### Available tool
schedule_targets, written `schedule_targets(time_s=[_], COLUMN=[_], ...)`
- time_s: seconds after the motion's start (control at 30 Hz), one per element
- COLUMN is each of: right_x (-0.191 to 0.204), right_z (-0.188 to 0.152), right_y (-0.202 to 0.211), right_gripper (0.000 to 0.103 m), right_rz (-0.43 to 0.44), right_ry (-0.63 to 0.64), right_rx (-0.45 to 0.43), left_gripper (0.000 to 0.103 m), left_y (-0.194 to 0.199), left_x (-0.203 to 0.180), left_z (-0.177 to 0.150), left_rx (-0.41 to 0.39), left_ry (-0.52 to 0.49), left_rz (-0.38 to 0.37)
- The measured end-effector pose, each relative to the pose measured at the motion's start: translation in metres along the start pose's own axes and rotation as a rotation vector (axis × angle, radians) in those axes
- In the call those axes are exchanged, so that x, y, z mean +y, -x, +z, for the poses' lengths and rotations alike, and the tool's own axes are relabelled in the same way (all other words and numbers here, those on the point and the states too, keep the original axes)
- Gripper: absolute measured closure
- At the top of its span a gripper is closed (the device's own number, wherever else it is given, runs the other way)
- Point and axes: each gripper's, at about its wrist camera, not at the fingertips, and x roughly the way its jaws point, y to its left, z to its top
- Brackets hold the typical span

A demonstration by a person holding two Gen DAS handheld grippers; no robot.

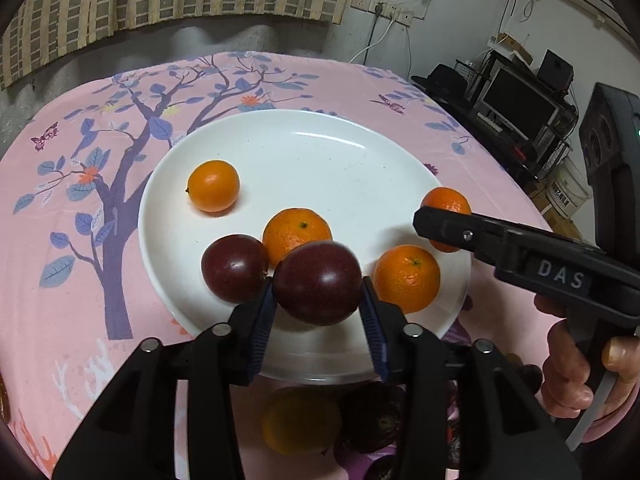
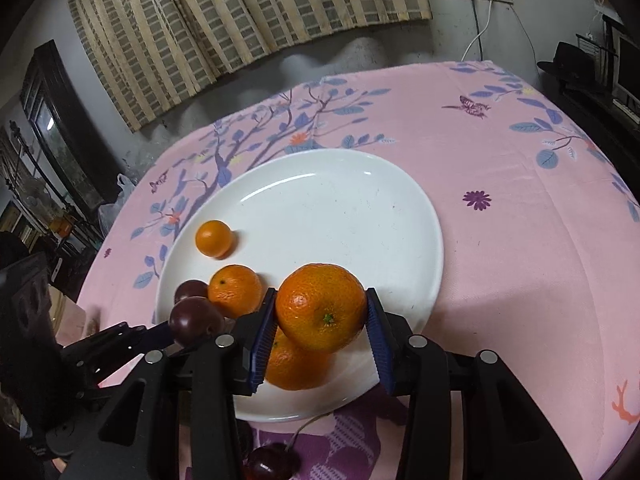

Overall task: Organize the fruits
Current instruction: 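Place the plum on the plate with the left tool while the right tool places its mandarin, then grasp a dark brown round fruit with the right tool while the left tool grasps an orange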

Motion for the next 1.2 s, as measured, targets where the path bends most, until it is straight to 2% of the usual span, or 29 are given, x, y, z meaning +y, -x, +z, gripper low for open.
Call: schedule_targets(time_s=[0.03,0.07,0.13,0.2,0.23,0.4,0.5,0.63,0.73,0.9,1.0,1.2], right_x=[-0.001,-0.001,0.001,0.001,0.001,0.005,0.011,0.018,0.024,0.03,0.031,0.035], right_z=[-0.002,-0.004,-0.008,-0.016,-0.02,-0.07,-0.11,-0.146,-0.154,-0.16,-0.165,-0.169], right_y=[0.003,0.008,0.023,0.043,0.051,0.095,0.111,0.116,0.11,0.097,0.091,0.084], right_gripper=[0.05,0.05,0.05,0.049,0.046,0.042,0.041,0.041,0.041,0.042,0.043,0.046], right_rz=[0.002,-0.002,0.008,0.008,0.006,0.005,0.024,0.078,0.092,0.051,0.015,0.007], right_ry=[-0.003,0.0,0.025,0.036,0.041,0.127,0.185,0.244,0.266,0.304,0.317,0.344], right_rx=[0.0,-0.007,-0.031,-0.068,-0.082,-0.165,-0.157,-0.11,-0.057,0.012,0.036,0.062], left_gripper=[0.046,0.039,0.033,0.017,0.015,0.014,0.012,0.011,0.011,0.011,0.011,0.011], left_y=[0.003,0.009,0.028,0.048,0.056,0.087,0.094,0.093,0.093,0.101,0.102,0.107], left_x=[-0.001,-0.002,-0.002,0.001,0.003,0.002,0.002,0.01,0.017,0.024,0.028,0.024], left_z=[0.0,-0.001,-0.001,-0.002,-0.003,-0.033,-0.06,-0.091,-0.099,-0.102,-0.102,-0.102], left_rx=[-0.009,-0.025,-0.065,-0.099,-0.116,-0.146,-0.144,-0.09,-0.074,-0.094,-0.088,-0.102], left_ry=[-0.006,-0.012,-0.007,0.016,0.032,0.042,0.035,0.062,0.099,0.131,0.154,0.144], left_rz=[0.001,0.018,0.012,0.007,0.012,0.034,0.075,0.102,0.105,0.121,0.112,0.106])
